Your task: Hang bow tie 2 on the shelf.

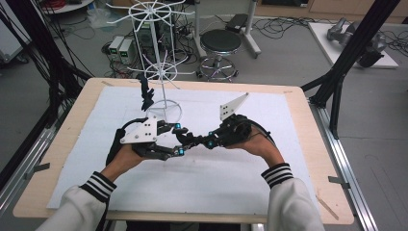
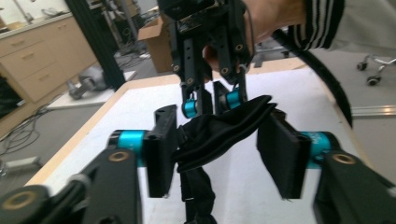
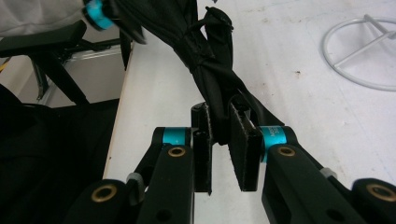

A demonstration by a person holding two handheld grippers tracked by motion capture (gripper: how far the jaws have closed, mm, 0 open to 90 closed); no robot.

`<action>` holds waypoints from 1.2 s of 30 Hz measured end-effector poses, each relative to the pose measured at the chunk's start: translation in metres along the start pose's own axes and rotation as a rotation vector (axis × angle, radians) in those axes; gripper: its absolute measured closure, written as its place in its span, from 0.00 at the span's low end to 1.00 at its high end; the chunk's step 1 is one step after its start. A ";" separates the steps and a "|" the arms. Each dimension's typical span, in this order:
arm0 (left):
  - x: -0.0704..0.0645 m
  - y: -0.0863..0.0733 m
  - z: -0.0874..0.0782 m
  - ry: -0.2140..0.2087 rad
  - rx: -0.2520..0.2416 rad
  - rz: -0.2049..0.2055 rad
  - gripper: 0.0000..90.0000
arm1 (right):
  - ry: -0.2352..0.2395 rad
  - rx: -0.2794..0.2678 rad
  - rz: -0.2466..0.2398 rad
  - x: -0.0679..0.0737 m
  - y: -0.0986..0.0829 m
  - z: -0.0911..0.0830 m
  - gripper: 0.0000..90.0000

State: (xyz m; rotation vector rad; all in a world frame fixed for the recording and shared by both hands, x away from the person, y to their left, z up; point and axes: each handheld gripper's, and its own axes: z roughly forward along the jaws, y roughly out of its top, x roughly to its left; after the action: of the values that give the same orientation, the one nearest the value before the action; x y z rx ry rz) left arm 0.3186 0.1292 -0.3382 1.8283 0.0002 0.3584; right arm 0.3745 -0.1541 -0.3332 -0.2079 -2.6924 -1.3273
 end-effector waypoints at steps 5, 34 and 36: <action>-0.001 0.001 -0.002 0.013 -0.003 0.014 0.74 | -0.003 0.003 0.003 0.000 0.001 0.001 0.89; 0.003 0.001 -0.018 0.114 -0.046 -0.045 0.91 | -0.201 -0.145 -0.149 0.029 -0.009 -0.005 0.11; 0.004 0.001 -0.021 0.130 -0.051 -0.055 0.91 | -0.237 -0.171 -0.141 0.034 -0.014 -0.009 0.11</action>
State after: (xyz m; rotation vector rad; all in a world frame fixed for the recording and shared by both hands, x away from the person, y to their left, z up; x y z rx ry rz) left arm 0.3171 0.1489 -0.3311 1.7486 0.1301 0.4344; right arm 0.3391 -0.1676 -0.3320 -0.2078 -2.8297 -1.6755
